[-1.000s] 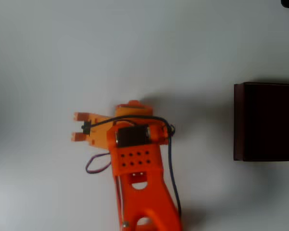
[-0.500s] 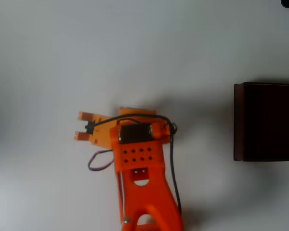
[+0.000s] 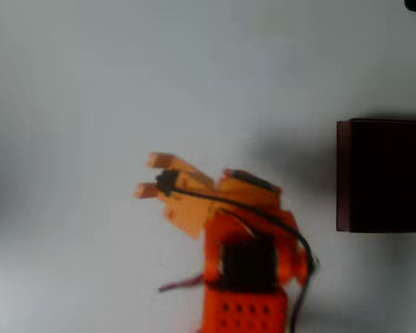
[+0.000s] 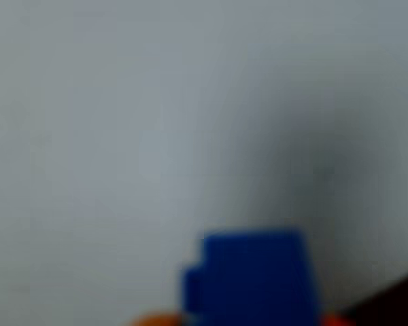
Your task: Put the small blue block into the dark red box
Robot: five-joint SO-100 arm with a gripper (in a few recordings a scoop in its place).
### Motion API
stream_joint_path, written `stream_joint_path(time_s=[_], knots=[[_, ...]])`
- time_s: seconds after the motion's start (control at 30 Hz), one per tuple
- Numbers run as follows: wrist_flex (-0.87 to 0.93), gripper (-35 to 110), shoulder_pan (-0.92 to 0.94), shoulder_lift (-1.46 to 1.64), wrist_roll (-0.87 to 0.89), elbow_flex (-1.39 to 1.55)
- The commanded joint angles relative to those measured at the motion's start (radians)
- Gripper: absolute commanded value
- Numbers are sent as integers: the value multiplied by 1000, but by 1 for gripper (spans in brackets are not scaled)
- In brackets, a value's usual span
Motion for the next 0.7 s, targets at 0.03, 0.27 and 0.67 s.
stream_joint_path(time_s=[0.03, 0.27, 0.67], knots=[[9, 0, 173, 210, -54, 26], [-130, 0, 422, 160, -181, 5], [-224, 1, 565, -417, -265, -341]])
